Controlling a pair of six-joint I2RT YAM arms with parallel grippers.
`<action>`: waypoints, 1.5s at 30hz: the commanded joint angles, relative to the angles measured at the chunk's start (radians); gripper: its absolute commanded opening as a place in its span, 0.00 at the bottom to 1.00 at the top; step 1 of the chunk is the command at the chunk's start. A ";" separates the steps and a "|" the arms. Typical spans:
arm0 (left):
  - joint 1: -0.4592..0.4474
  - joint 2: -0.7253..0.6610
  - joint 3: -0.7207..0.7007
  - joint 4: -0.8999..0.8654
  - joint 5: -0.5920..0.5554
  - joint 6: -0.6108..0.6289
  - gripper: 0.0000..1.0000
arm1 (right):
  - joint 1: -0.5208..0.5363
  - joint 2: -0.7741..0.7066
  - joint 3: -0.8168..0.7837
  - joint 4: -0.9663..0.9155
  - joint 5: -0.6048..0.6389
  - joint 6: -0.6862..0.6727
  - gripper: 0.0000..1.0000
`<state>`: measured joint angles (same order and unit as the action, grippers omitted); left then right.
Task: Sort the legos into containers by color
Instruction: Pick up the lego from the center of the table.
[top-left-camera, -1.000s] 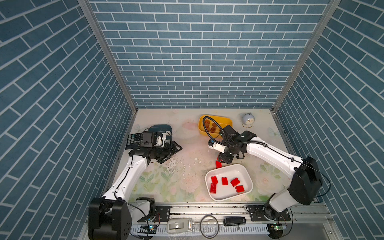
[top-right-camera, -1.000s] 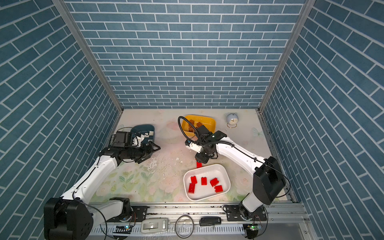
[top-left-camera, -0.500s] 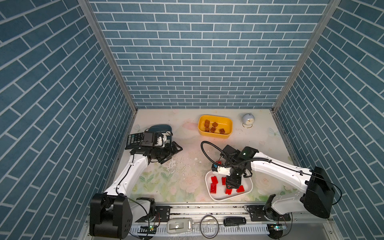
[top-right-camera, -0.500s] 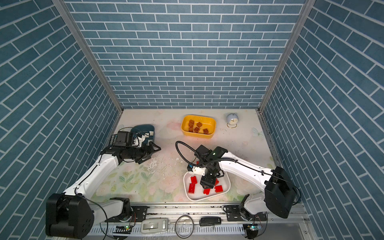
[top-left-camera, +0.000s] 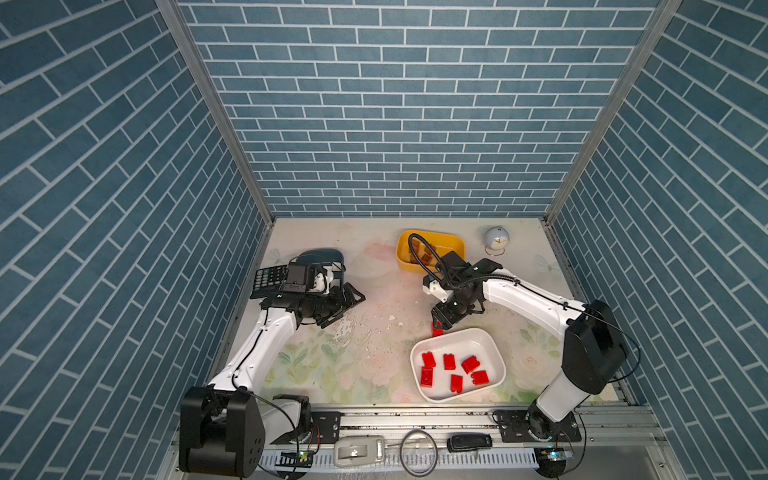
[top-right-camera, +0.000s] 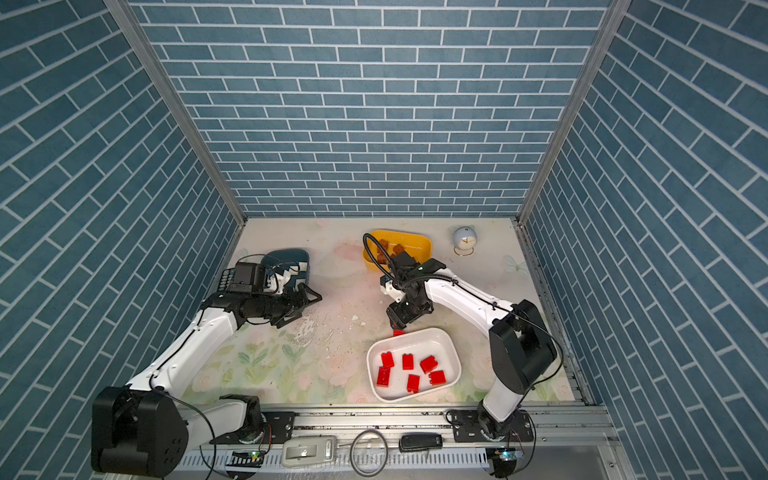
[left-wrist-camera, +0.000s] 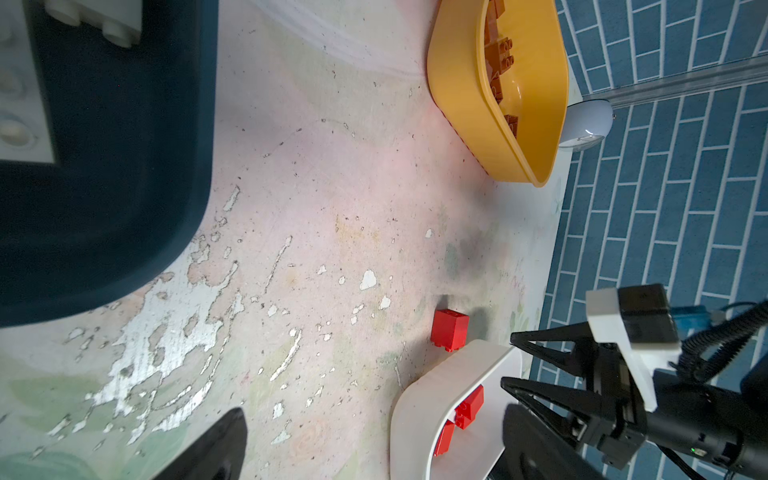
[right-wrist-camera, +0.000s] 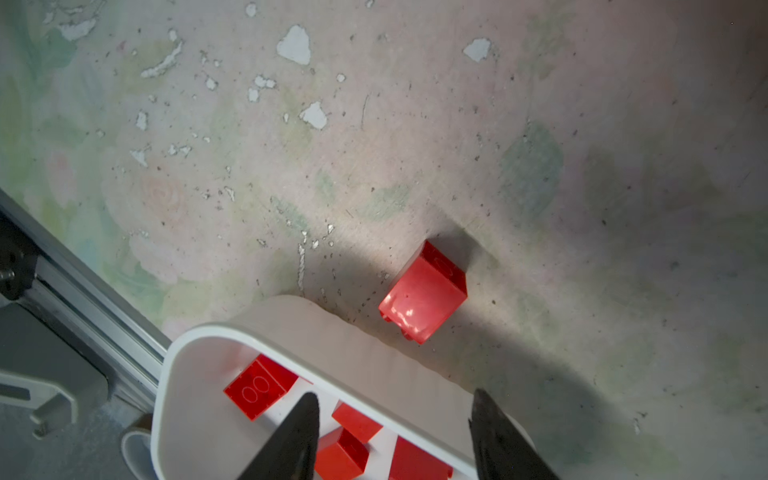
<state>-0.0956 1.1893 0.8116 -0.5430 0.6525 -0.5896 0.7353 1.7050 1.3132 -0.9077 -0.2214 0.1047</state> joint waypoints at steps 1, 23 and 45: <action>0.007 0.001 -0.020 0.008 0.008 0.016 0.97 | 0.006 0.067 0.042 -0.005 0.049 0.205 0.60; 0.007 0.020 -0.044 0.024 0.007 0.036 0.98 | 0.035 0.309 0.103 -0.006 0.125 0.297 0.43; 0.007 0.038 -0.044 0.049 0.015 0.027 0.97 | 0.026 0.201 0.225 -0.064 0.197 0.207 0.20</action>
<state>-0.0956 1.2167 0.7715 -0.5003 0.6567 -0.5716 0.7692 1.9690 1.5108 -0.9150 -0.0471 0.3489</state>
